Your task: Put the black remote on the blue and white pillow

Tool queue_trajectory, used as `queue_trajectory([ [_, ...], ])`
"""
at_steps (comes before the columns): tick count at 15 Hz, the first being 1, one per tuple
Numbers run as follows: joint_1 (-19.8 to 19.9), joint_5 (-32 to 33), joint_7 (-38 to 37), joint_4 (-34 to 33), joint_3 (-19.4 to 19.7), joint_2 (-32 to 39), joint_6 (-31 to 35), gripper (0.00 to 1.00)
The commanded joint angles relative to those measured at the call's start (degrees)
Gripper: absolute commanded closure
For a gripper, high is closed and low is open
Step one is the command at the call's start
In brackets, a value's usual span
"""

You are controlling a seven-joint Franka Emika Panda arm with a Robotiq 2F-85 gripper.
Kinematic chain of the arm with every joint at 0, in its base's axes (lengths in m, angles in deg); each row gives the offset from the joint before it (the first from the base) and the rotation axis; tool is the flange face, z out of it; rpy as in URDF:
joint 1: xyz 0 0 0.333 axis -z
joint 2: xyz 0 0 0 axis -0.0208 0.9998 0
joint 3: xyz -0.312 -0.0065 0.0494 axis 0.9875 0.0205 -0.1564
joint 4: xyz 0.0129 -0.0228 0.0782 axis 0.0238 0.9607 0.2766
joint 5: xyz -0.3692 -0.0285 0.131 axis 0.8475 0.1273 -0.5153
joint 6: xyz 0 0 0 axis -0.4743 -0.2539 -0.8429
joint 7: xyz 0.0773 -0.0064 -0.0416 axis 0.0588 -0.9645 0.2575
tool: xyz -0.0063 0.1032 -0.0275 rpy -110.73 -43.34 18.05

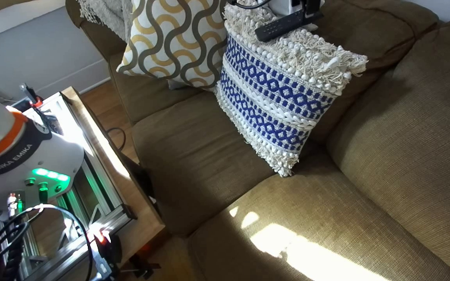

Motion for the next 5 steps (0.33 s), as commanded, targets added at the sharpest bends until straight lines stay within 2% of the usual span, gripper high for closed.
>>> queue_trajectory([
  [1,-3.7,3.2,-6.9,10.3,2.7,-9.3,5.5,0.00],
  [4,-6.1,7.3,-8.8,18.1,4.1,-16.3,12.9,0.00],
  [5,-3.8,4.9,-6.7,9.4,2.2,-9.8,8.3,0.00],
])
